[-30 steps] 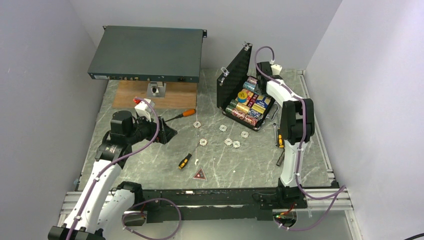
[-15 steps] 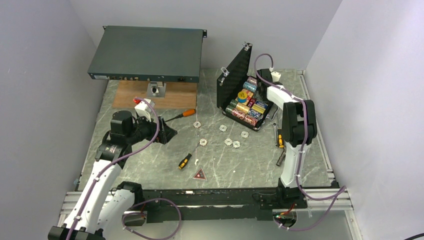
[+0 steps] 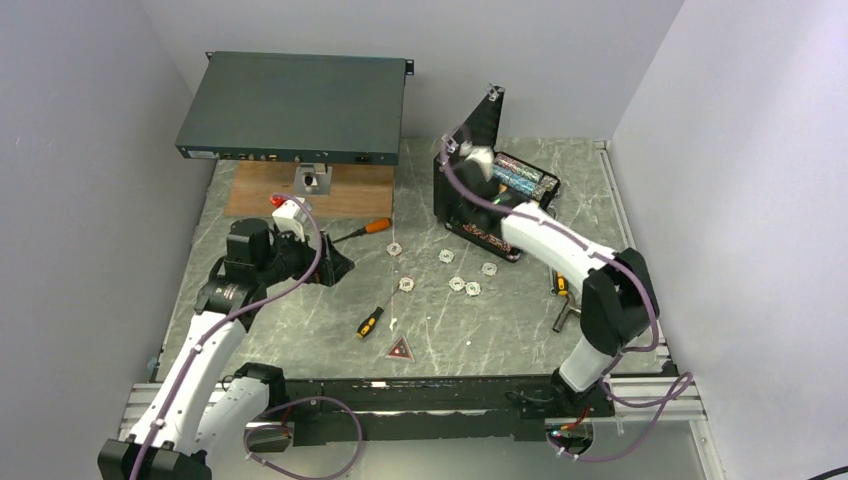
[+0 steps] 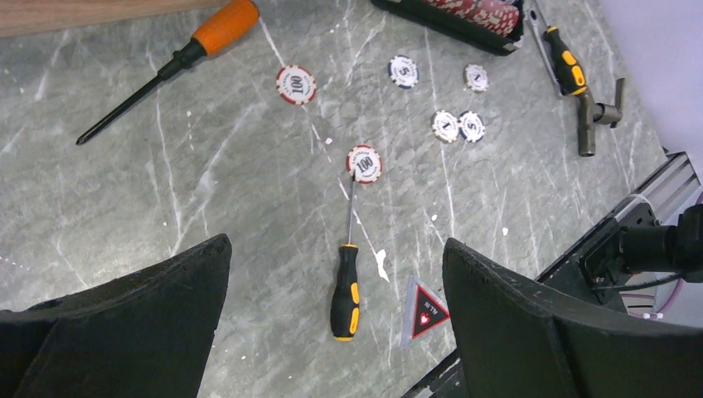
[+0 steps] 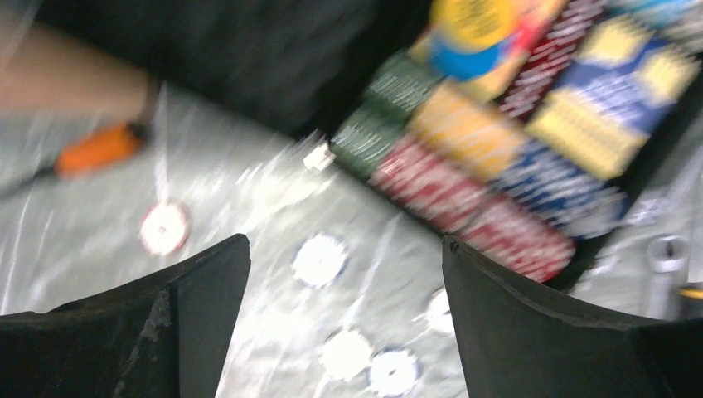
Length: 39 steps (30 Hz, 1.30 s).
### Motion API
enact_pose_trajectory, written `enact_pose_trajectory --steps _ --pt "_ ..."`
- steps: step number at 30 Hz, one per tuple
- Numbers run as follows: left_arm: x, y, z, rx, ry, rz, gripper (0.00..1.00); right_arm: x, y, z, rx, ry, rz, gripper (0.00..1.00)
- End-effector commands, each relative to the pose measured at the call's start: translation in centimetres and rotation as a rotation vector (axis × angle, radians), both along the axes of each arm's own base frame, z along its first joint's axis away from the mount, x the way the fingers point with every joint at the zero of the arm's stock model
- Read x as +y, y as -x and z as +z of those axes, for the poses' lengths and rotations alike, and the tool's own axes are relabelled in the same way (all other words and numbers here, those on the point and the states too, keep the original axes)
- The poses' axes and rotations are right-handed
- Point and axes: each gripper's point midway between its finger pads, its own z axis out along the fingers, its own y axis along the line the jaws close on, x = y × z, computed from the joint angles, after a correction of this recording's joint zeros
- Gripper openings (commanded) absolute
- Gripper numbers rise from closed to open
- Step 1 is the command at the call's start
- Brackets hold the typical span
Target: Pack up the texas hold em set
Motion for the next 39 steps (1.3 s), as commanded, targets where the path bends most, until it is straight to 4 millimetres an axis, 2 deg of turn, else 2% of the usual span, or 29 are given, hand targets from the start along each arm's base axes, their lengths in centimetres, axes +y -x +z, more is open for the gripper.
enact_pose_trajectory --steps 1,4,7,10,14,18,20,24,26,30,33,39 --pt "0.4 -0.8 -0.2 0.011 -0.036 0.020 0.99 5.2 7.0 -3.7 0.079 0.002 0.139 0.88" --pt "0.5 -1.1 -1.0 0.052 -0.047 0.029 0.99 9.2 12.3 -5.9 0.136 -0.103 0.354 0.87" --pt "0.6 -1.2 -1.8 0.090 -0.060 0.033 0.99 12.1 17.3 -7.5 0.184 -0.163 0.551 0.88" --pt "0.6 -1.4 -2.0 0.107 -0.064 0.037 0.99 14.0 21.7 -8.4 0.195 -0.116 0.720 0.89" --pt "0.8 -1.7 -2.2 0.127 -0.062 0.043 0.99 15.8 25.4 -8.1 0.195 -0.056 0.908 0.91" --pt "1.6 -1.7 -2.4 0.128 -0.091 0.076 0.99 17.2 26.4 -8.0 0.243 -0.065 0.960 0.91" --pt "1.8 -1.7 -2.3 0.119 -0.099 0.089 0.99 17.7 26.5 -8.0 0.264 -0.052 0.924 0.95" --pt "2.1 -1.7 -2.2 0.115 -0.106 0.103 0.99 16.2 26.1 -9.7 0.395 0.020 0.657 0.96" --pt "2.2 -1.7 -2.2 0.116 -0.109 0.110 0.99 16.4 26.5 -10.2 0.466 0.037 0.577 0.95" --pt "2.2 -1.7 -1.9 0.110 -0.099 0.111 0.99 16.8 27.9 -10.8 0.473 0.127 0.576 0.95" --pt "2.0 -1.6 -1.7 0.106 -0.086 0.104 0.99 15.9 28.4 -11.4 0.502 0.200 0.531 0.95" --pt "1.8 -1.4 -1.5 0.106 -0.071 0.097 0.99 16.0 28.7 -11.5 0.509 0.194 0.478 0.94"
